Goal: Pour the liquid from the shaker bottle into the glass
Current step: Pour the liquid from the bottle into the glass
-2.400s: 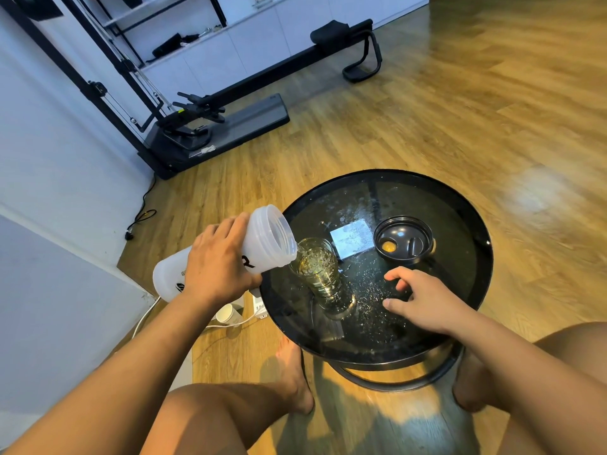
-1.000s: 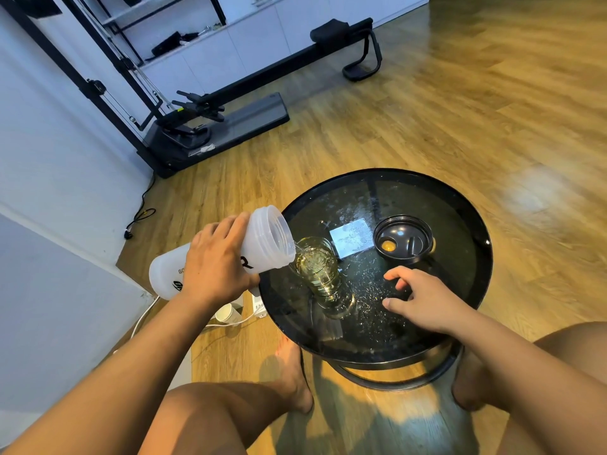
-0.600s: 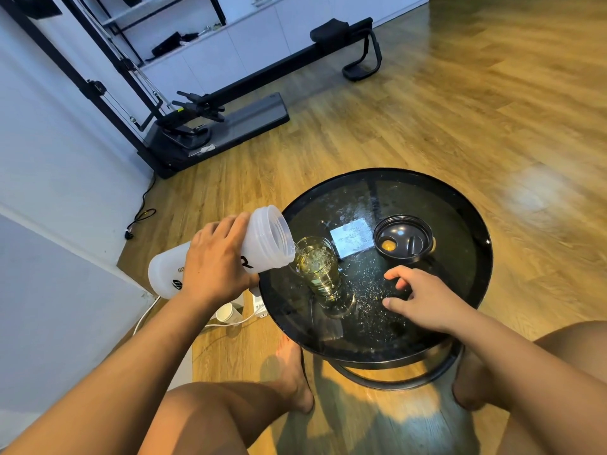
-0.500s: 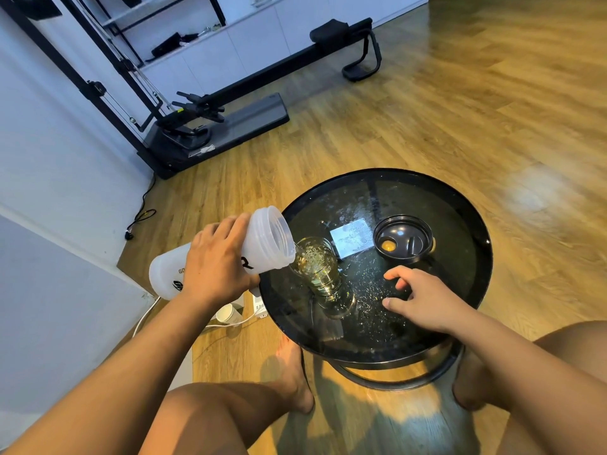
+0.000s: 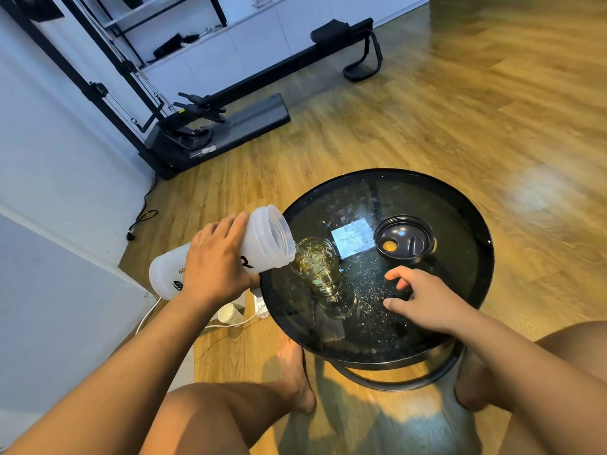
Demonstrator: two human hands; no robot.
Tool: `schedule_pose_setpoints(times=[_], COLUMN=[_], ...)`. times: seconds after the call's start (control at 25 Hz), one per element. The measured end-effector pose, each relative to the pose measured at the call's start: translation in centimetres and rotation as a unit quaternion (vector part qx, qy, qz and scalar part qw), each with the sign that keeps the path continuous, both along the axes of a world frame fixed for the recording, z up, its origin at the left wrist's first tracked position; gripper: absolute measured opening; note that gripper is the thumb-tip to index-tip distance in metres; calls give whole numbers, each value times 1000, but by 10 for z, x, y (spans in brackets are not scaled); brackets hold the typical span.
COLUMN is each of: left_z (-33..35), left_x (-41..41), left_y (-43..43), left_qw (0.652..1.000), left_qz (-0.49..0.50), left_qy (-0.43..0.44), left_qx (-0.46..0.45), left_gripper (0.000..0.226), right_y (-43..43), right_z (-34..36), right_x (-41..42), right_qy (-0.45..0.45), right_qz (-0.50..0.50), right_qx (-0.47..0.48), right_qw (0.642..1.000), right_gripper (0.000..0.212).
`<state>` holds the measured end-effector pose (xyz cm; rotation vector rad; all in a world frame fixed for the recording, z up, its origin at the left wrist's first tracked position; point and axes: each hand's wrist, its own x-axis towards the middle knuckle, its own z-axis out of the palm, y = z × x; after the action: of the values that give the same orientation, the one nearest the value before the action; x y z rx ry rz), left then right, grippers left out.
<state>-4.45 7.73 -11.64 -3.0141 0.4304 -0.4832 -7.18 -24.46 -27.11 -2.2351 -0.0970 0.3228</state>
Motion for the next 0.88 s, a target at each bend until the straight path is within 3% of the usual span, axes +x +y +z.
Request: schedule_pose_setpoints(times=[0.88], left_z=[1], left_x=[1], left_y=[-4], left_qw=[1000], left_qz=[8], left_qy=[4], left_qx=[-17], left_gripper=[106], right_y=[-1], right_z=[1], right_x=[0], right_qy=[0], right_qz=[-2], right_qx=[1], right_qw=[1000], right_gripper=[46])
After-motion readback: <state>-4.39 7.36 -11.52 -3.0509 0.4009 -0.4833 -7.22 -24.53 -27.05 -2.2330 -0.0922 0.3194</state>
